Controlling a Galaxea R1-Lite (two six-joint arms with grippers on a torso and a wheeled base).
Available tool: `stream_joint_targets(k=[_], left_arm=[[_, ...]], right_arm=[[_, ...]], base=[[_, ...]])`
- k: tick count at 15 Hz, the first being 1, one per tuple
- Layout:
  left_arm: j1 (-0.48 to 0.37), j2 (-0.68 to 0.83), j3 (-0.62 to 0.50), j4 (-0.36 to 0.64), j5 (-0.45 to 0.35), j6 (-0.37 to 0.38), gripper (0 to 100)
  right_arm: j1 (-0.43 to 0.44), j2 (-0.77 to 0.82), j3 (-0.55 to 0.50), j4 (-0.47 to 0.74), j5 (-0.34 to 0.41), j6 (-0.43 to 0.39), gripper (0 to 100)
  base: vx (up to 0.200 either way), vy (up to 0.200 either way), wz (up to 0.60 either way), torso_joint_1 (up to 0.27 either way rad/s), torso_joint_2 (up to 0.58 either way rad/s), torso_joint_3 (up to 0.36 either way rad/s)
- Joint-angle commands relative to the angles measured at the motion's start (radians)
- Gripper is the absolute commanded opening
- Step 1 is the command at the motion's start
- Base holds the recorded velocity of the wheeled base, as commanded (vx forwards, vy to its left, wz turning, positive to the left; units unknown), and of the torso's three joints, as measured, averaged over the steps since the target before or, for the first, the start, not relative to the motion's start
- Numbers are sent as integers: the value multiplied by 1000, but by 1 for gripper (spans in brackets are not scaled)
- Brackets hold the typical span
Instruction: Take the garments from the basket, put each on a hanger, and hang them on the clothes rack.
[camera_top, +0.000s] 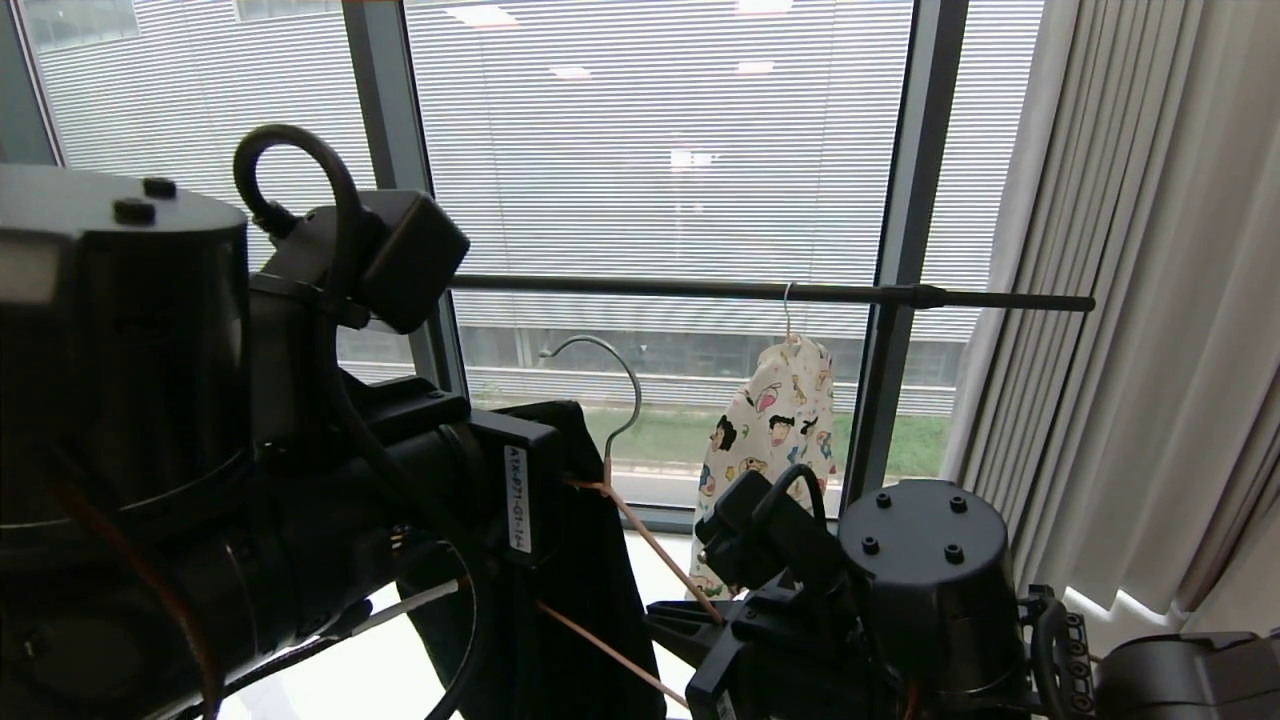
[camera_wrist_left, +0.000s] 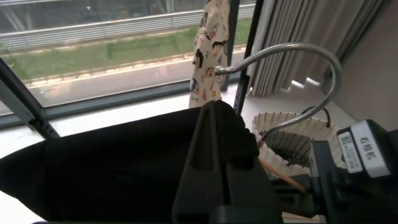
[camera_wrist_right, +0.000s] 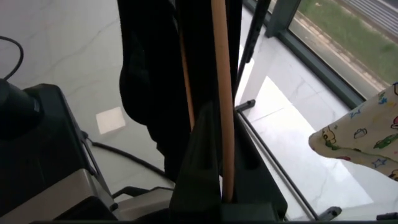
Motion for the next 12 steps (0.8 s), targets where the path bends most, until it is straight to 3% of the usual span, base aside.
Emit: stream_joint_targets(k=[1,4,7,10,11,12], left_arm=[[-9,-29,17,2,5,0,0],[-7,-52,49,2,71,20,0],[-7,-93,103,0,71,127,0],[-7,-93,111,-3,71,140,0],[-9,-93,109,-3,71,140,100],[-9,-95,106,-3,71,141,100]], right_arm=[[-1,2,1,0,-19,9,0],[-9,-4,-1,0,-39,20,0],[-23,-4,-15,0,-62,20,0],[-33,-2,-39,0,-87,20,0],[-32,-4,-42,0,-91,20,0],[-32,-13,-42,-6,-91,14,0]], base=[[0,0,0,0,0,0],[0,0,0,0,0,0],[0,0,0,0,0,0],[0,0,0,0,0,0],[0,0,0,0,0,0],[0,0,0,0,0,0]])
